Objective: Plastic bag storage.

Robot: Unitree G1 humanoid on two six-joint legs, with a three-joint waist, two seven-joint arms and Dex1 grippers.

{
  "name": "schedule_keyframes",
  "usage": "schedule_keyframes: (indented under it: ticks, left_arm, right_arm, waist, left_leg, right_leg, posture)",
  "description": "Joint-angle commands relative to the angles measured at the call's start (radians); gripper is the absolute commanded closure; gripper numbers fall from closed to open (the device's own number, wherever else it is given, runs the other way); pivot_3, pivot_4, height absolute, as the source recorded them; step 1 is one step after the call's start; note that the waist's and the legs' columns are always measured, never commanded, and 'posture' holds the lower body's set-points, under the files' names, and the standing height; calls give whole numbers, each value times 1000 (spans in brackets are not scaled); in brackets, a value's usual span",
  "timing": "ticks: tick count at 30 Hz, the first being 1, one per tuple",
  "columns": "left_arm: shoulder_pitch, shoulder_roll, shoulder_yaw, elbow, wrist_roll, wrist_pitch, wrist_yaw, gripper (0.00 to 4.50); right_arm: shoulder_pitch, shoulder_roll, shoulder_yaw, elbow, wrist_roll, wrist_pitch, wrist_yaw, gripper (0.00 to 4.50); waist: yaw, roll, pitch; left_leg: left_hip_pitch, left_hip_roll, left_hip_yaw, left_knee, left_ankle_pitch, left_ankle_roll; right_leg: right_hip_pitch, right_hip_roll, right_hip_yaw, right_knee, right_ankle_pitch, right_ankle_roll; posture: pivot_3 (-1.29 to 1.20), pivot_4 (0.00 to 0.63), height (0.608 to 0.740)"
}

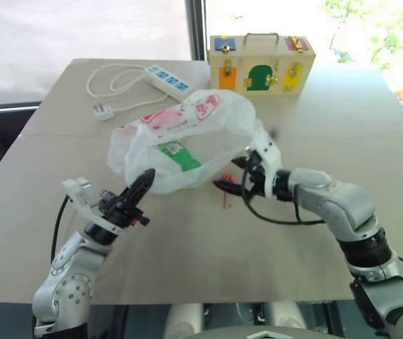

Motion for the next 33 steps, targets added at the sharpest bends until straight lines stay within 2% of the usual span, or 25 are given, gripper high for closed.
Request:
schedule_keyframes:
  ticks: [1,6,17,22,25,27,30,31,33]
  left_arm:
    - [1,-19,12,-62,1,-17,39,4500]
    - [-31,-36,24,-63,15,-29,101,4500]
    - [-33,-52,-2,-102,24,-20,149,4500]
    - [-44,-52,-18,-91,32,-20,147,4500]
    - [-49,-52,-24,-87,35,-22,145,4500]
    - [-49,-51,-27,-86,37,-24,142,4500]
    - [-40,-51,-29,-94,37,-24,139,4500]
    - [-34,-52,-29,-98,37,-23,138,4500]
    - [-18,-51,-32,-111,30,-16,135,4500]
  right_arm:
    - [-13,49,80,15,-124,-14,-97,79]
    - [-10,117,115,102,-236,-43,-167,79]
    - [28,-17,153,67,-453,-197,-128,79]
    - [68,1,107,82,-458,-210,-135,79]
    - [78,14,93,90,-455,-196,-126,749]
    - [88,18,80,88,-437,-163,-106,1740]
    - [101,32,61,86,-405,-116,-82,2822]
    - [104,43,49,84,-392,-109,-80,3412]
    - [98,77,13,74,-352,-94,-71,4318]
  waist:
    - [-1,0,0]
    - [7,-2,-1]
    - [7,-3,-1]
    - [8,-3,-1]
    - [9,-3,-1]
    - [12,-3,-1]
    - [19,-3,-1]
    - [20,-3,-1]
    - [22,-3,-1]
  left_leg:
    - [0,0,0,0,0,0]
    - [1,0,0,0,0,-1]
    - [0,-1,0,0,0,-1]
    - [0,-1,0,0,0,-1]
    - [0,-1,0,0,0,-1]
    - [0,-1,0,0,0,-1]
    - [0,-1,0,0,0,-1]
    - [1,-1,0,0,0,-1]
    - [1,-1,0,0,0,-1]
  right_leg:
    - [0,0,1,0,0,0]
    - [0,0,0,0,0,0]
    - [0,-1,0,0,0,0]
    - [0,-1,0,0,0,0]
    - [0,-1,0,0,0,0]
    - [0,-1,0,0,0,0]
    - [0,-1,0,0,0,0]
    - [0,-1,0,0,0,0]
    - [0,-1,0,0,0,0]
  posture:
    - [0,150,731]
    - [0,150,731]
    - [0,150,731]
    - [0,150,731]
    - [0,150,731]
    - [0,150,731]
    - [0,150,731]
    - [0,150,731]
    - [0,150,731]
